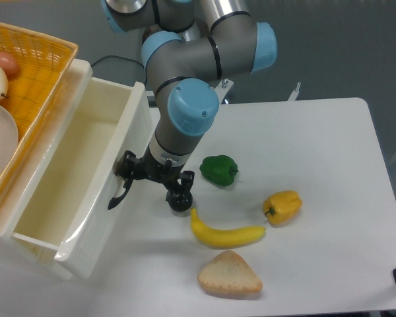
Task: Slide the top white drawer open
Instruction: 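Pull the upper drawer outward from the cabinet with the gripper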
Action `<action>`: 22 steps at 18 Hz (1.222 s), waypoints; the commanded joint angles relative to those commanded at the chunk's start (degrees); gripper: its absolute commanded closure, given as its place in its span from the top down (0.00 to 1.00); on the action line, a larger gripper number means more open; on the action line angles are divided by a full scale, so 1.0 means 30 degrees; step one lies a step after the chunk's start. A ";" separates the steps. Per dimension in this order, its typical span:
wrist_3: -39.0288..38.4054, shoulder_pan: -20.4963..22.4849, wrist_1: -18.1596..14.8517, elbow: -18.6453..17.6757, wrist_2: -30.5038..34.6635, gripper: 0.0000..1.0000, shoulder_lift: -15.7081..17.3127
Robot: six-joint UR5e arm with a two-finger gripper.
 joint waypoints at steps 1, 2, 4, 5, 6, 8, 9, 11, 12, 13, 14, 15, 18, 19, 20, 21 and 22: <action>0.0000 0.0001 0.0000 0.0001 0.0000 1.00 -0.0029; 0.0000 0.0030 0.0000 0.0001 0.0000 1.00 -0.0029; 0.0000 0.0234 0.0000 0.0001 0.0000 1.00 0.0000; 0.0000 0.0264 0.0000 0.0030 0.0000 1.00 0.0000; 0.0000 0.0264 0.0000 0.0001 0.0000 1.00 0.0000; 0.0000 0.0381 0.0000 0.0001 0.0000 1.00 0.0000; 0.0000 0.0410 0.0000 0.0030 0.0000 1.00 0.0000; 0.0000 0.0527 0.0000 0.0030 0.0000 1.00 0.0029; 0.0000 0.0615 -0.0029 0.0001 0.0000 1.00 0.0058; 0.0000 0.0674 -0.0029 0.0001 -0.0029 1.00 0.0059; 0.0000 0.0674 -0.0029 0.0030 0.0000 1.00 0.0059; 0.0000 0.0674 0.0058 0.0030 -0.0029 1.00 0.0030; 0.0000 0.0791 0.0146 0.0059 -0.0029 1.00 0.0029; 0.0000 0.0850 0.0204 0.0059 -0.0029 1.00 0.0029; 0.0000 0.0879 0.0205 0.0088 -0.0029 1.00 0.0029; 0.0000 0.0938 0.0234 0.0088 -0.0029 1.00 0.0000; 0.0000 0.0967 0.0234 0.0117 -0.0029 1.00 -0.0029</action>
